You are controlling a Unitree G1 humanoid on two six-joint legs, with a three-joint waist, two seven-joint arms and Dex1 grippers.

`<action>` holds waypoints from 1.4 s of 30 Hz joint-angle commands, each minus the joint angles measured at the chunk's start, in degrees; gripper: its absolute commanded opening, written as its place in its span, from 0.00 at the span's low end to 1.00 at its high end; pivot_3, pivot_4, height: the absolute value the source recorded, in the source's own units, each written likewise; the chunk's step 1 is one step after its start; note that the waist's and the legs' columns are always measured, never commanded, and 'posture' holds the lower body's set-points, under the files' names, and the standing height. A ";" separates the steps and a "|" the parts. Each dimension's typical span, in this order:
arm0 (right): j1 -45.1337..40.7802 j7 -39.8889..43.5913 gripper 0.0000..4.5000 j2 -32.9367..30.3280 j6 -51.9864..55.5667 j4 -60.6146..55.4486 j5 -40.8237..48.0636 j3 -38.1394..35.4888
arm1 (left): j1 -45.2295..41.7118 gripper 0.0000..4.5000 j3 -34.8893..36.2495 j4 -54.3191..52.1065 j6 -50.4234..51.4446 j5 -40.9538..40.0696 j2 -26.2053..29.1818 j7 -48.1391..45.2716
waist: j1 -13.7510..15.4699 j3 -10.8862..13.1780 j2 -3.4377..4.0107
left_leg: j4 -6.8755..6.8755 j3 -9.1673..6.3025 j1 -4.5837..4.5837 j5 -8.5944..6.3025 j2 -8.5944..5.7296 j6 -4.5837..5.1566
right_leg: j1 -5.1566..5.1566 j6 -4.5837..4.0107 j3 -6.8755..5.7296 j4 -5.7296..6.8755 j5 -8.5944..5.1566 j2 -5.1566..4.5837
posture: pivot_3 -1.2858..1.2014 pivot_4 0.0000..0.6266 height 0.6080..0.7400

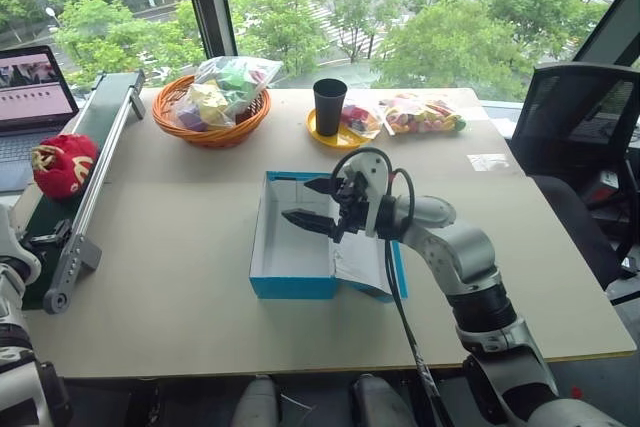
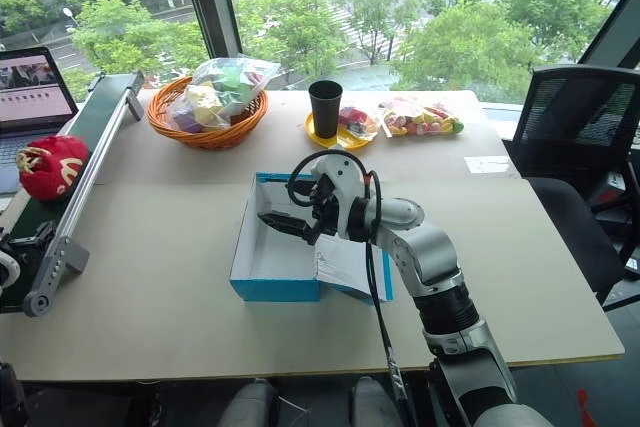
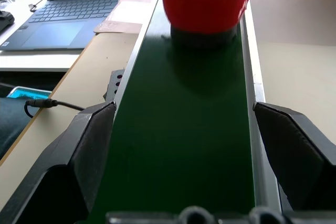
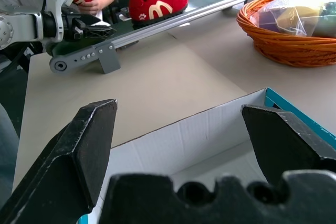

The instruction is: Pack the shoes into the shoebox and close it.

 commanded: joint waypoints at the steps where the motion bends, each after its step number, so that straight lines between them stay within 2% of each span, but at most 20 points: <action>1: -1.11 0.10 0.99 -0.12 -0.31 -1.28 1.06 -1.01 | -0.85 1.00 0.28 0.62 -2.10 -0.17 2.00 0.45 | -0.11 0.00 0.00 | 0.00 0.00 0.00 0.00 0.00 0.00 | 0.00 0.00 0.00 0.00 0.00 0.00 | 0.52 0.24 0.96; 11: -2.64 0.73 0.99 -1.13 -1.19 0.82 0.03 -1.01 | -1.16 1.00 0.43 3.95 -3.22 -0.68 2.58 -0.16 | -0.01 0.00 -0.01 | 0.00 0.01 0.02 0.00 0.00 0.00 | -0.02 0.00 0.00 0.06 0.00 0.00 | 0.52 0.24 0.96; 14: -3.13 0.96 1.00 -1.46 -1.51 1.29 -0.28 -0.86 | -0.49 0.84 1.57 2.30 -4.61 -2.80 0.97 -3.89 | 0.15 0.00 -0.01 | 0.02 0.00 0.01 0.01 0.00 -0.01 | -0.03 0.00 -0.01 0.12 0.00 0.01 | 0.52 0.24 0.96; 17: -3.43 0.99 1.00 -1.62 -1.68 1.53 -0.36 -0.75 | -0.21 0.61 1.75 0.93 -5.75 -3.62 -0.03 -4.55 | 0.29 0.00 -0.01 | 0.03 0.00 0.02 0.02 0.00 -0.03 | -0.02 0.00 -0.02 0.13 0.00 0.00 | 0.52 0.24 0.96; 19: -3.50 0.92 1.00 -1.67 -1.65 1.44 -0.35 -0.63 | -0.38 0.55 1.84 -0.08 -5.94 -4.09 -0.70 -4.71 | 0.34 0.00 -0.02 | 0.03 0.00 0.01 0.02 0.00 -0.03 | -0.02 0.00 -0.02 0.13 0.00 0.00 | 0.52 0.24 0.96; 23: -3.26 0.75 1.00 -1.76 -1.45 0.91 -0.33 -0.47 | -1.75 0.54 1.45 -1.90 -5.68 -3.97 -1.34 -3.81 | 0.14 0.02 -0.06 | 0.03 -0.01 0.00 0.02 0.00 -0.03 | -0.03 0.00 -0.02 0.13 0.00 0.00 | 0.52 0.24 0.96; 26: -3.39 -1.12 1.00 -0.41 0.87 0.82 2.52 -3.63 | -4.04 0.54 0.64 -12.34 -2.46 -7.08 -4.15 -6.33 | 0.40 0.05 -0.11 | 0.04 -0.02 -0.01 0.02 0.00 -0.03 | -0.03 -0.01 -0.02 0.16 0.00 0.00 | 0.52 0.24 0.96; 29: -6.10 -9.27 1.00 5.40 14.52 4.19 14.78 -15.46 | -4.71 0.54 -1.36 -29.48 5.43 -12.50 -9.06 -7.14 | 1.01 0.15 -0.31 | 0.13 -0.08 -0.07 0.06 0.00 -0.08 | -0.01 -0.02 -0.05 0.24 0.01 0.00 | 0.52 0.24 0.96; 32: -5.60 -10.15 1.00 2.72 23.39 5.90 14.79 -14.53 | -5.05 0.54 -4.16 -42.04 12.55 -14.62 -12.45 -4.51 | 1.25 0.13 -0.36 | 0.22 -0.09 -0.09 0.07 -0.02 -0.10 | 0.06 -0.07 -0.05 0.24 0.05 -0.04 | 0.52 0.24 0.96; 36: -9.93 -18.41 1.00 7.70 29.73 9.35 24.73 -27.58 | -9.76 0.54 -11.42 -53.60 18.93 -14.26 -16.28 -2.28 | 0.99 0.16 -0.35 | 0.12 -0.08 -0.08 0.06 -0.03 -0.08 | -0.04 -0.07 -0.02 0.25 0.05 -0.01 | 0.52 0.24 0.96; 42: -9.35 -19.58 1.00 5.97 30.39 7.65 24.40 -26.23 | -15.58 0.54 -15.32 -63.02 25.09 -16.40 -23.20 2.38 | -0.42 0.19 -0.32 | 0.11 -0.07 -0.10 0.06 -0.04 -0.07 | -0.04 -0.06 0.02 0.24 0.04 0.00 | 0.52 0.24 0.96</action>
